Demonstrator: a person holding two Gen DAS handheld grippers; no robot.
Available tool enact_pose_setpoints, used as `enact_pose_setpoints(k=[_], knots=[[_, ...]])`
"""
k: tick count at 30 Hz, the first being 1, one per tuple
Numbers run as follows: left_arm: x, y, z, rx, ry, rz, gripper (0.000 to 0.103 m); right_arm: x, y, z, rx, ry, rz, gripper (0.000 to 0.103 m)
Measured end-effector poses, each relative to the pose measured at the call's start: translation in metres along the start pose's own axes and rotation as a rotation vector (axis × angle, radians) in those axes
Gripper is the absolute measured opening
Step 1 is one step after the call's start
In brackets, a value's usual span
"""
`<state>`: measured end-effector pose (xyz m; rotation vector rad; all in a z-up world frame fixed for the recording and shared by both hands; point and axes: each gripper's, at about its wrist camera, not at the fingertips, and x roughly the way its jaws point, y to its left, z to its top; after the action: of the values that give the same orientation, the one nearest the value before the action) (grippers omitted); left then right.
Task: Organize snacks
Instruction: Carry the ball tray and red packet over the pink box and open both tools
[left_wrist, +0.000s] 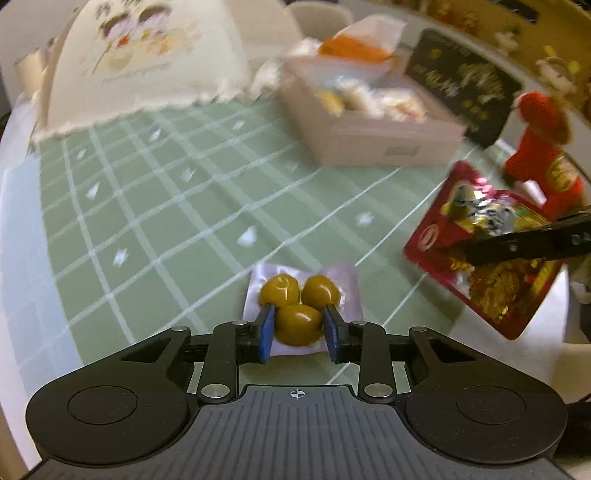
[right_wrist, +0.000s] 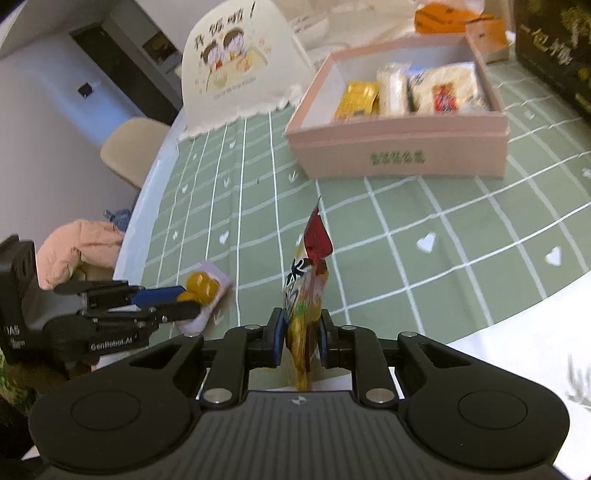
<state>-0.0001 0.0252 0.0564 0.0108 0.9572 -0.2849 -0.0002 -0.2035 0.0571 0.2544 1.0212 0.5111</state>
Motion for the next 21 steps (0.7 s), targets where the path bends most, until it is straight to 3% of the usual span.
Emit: enact_pose_setpoints(k=[4,10,12,14,15,17,21], knots=[[-0.02,-0.016,0.037,0.041,-0.109,-0.08,0.032,-0.029,-0.007,0.013,0.026,-0.075,0.013,0.017],[-0.044,-0.043,0.134,0.156,-0.338,-0.161,0.033,-0.082,-0.012,0.059,0.041,-0.231,0.02,0.017],[-0.042,-0.043,0.172,0.132,-0.394,-0.2,0.034,-0.095,-0.011,0.089,0.046,-0.303,0.002,0.017],[-0.033,-0.035,0.207,0.041,-0.419,-0.239,0.034,-0.096,-0.016,0.123,0.1,-0.385,-0.001,0.021],[-0.028,-0.03,0.221,-0.019,-0.442,-0.234,0.033,-0.088,-0.021,0.142,0.129,-0.392,-0.001,0.033],[-0.024,-0.026,0.239,-0.071,-0.473,-0.198,0.033,-0.067,-0.036,0.17,0.17,-0.329,0.011,0.043],[-0.027,-0.028,0.238,-0.054,-0.473,-0.203,0.033,-0.048,-0.048,0.169,0.184,-0.272,-0.077,0.043]])
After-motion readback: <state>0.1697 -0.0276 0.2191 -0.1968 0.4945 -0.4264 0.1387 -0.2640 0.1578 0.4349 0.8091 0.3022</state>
